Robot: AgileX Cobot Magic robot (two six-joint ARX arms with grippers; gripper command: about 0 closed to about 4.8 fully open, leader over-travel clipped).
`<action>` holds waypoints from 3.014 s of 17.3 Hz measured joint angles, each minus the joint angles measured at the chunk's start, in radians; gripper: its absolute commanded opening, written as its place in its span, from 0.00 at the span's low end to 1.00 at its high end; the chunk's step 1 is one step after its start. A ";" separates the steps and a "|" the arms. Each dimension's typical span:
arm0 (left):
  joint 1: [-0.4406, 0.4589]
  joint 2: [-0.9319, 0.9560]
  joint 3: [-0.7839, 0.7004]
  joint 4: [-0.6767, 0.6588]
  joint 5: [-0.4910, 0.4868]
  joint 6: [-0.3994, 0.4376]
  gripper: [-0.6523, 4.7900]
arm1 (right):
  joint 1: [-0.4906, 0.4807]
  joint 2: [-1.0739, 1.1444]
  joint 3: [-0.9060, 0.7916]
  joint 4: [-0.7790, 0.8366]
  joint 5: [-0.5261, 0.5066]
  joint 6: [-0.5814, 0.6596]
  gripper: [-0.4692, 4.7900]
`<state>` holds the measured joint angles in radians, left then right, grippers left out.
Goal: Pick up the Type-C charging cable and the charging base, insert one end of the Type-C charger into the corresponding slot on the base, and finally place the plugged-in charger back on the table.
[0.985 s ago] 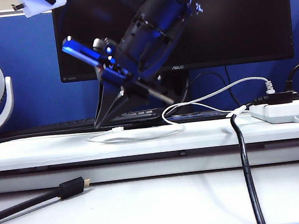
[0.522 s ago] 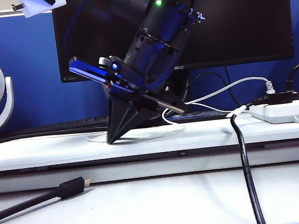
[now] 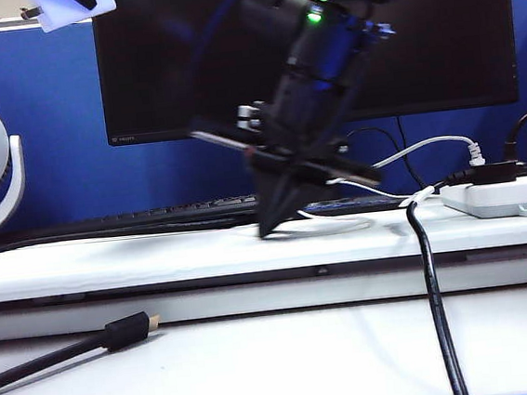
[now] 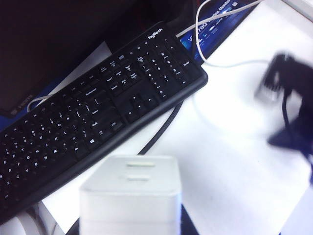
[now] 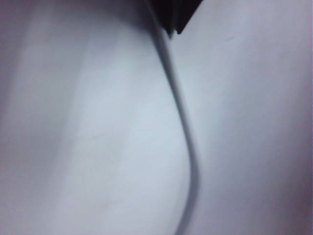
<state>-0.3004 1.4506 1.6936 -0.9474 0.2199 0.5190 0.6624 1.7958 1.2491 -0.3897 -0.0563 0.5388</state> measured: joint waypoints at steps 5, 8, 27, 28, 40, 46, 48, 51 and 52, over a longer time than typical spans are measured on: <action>0.000 0.000 0.000 -0.014 0.000 0.000 0.11 | -0.017 -0.047 -0.018 0.029 0.034 -0.092 0.08; 0.000 0.000 0.000 -0.016 0.000 0.000 0.11 | -0.019 -0.060 -0.010 0.184 0.091 -0.100 0.09; -0.002 0.000 0.000 -0.016 0.000 0.000 0.11 | 0.001 0.047 0.010 0.256 0.051 0.324 0.38; -0.002 0.000 0.000 -0.016 0.000 0.000 0.11 | 0.013 0.048 0.010 0.254 0.040 0.347 0.39; -0.002 0.000 0.000 -0.019 0.000 0.000 0.11 | 0.023 0.043 0.380 0.040 0.211 0.230 0.51; 0.000 0.000 0.000 -0.018 0.000 0.000 0.11 | 0.010 0.116 0.432 -0.273 0.164 0.316 0.66; 0.000 0.000 0.000 -0.018 0.000 -0.014 0.11 | 0.011 0.134 0.435 -0.264 0.113 0.415 0.66; 0.000 0.000 0.000 -0.018 0.001 -0.019 0.11 | 0.018 0.159 0.432 -0.275 0.085 0.463 0.66; 0.000 0.000 0.000 -0.018 0.006 -0.019 0.11 | 0.023 0.158 0.433 -0.277 0.087 0.464 0.66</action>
<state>-0.3004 1.4506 1.6939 -0.9649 0.2260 0.4999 0.6857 1.9537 1.6817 -0.6662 0.0303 1.0031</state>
